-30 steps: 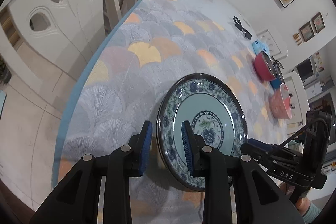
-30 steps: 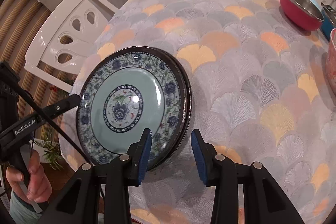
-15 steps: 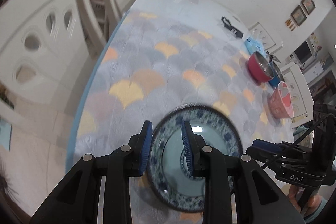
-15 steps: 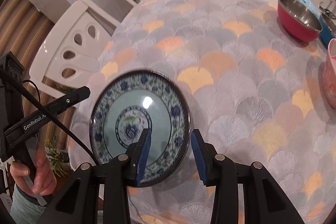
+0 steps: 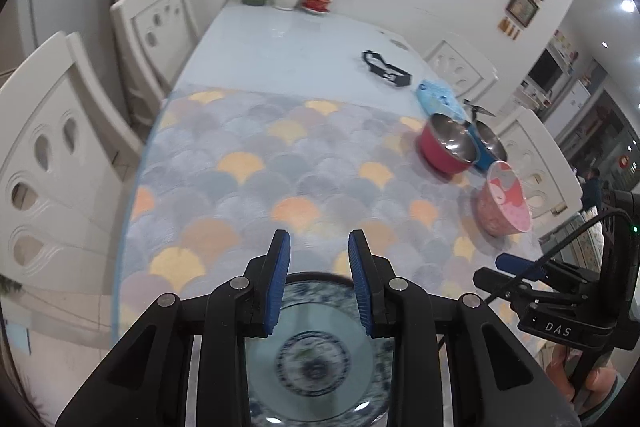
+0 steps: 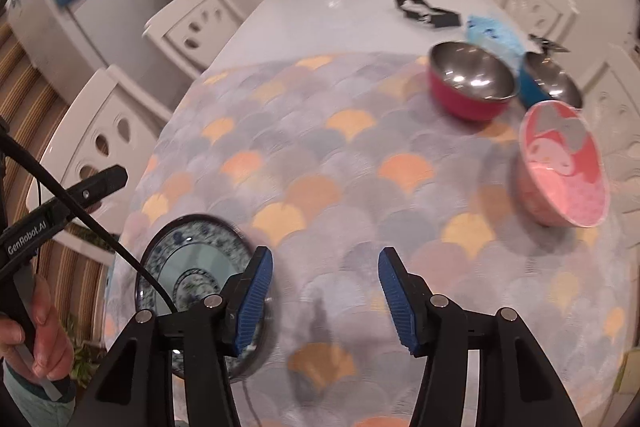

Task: Organize plates and bowls
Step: 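Open both tools and move them toward the pink cartoon bowl, then grip the pink bowl's rim with the left tool while the right tool grips it too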

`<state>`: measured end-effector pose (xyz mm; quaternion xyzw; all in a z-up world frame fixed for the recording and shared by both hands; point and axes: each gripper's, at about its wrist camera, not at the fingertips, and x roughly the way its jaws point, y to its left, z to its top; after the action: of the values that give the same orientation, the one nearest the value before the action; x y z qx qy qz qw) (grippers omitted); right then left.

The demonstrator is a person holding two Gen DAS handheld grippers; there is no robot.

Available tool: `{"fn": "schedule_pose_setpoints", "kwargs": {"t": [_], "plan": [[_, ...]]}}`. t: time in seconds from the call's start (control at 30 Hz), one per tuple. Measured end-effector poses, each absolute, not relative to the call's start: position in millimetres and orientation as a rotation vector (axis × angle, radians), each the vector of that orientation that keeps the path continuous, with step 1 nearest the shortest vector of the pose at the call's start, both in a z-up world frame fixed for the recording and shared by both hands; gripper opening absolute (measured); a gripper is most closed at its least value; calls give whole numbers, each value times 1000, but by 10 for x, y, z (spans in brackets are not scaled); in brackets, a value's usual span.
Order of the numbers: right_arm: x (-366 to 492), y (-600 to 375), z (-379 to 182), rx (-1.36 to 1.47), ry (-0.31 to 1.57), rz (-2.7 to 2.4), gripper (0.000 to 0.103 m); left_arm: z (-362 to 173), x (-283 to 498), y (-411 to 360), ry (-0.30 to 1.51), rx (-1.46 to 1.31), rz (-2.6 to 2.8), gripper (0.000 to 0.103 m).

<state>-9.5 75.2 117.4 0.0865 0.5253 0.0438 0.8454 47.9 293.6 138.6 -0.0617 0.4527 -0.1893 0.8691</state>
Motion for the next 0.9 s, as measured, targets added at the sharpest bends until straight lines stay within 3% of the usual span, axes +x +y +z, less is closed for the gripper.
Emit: {"fn": "schedule_pose_setpoints", "kwargs": {"t": [0.47,0.57,0.67,0.8,0.9], "plan": [[-245,-208,1381,173,1068,121,56,1531,229,1711,969,-88,-408,28],[-251,-522,1389,192,1070,123,56,1526,225,1439,973,-99,-417,39],[-259,-890,1409,218,1063,116,57,1491,267,1168,984,-118,-436,41],[-241,-1409,1398,283,1047,83,70,1433,400,736,1011,-107,-451,41],[-145,-1832,1344,357,1050,78,71,1371,524,483,1038,-133,-492,41]]}}
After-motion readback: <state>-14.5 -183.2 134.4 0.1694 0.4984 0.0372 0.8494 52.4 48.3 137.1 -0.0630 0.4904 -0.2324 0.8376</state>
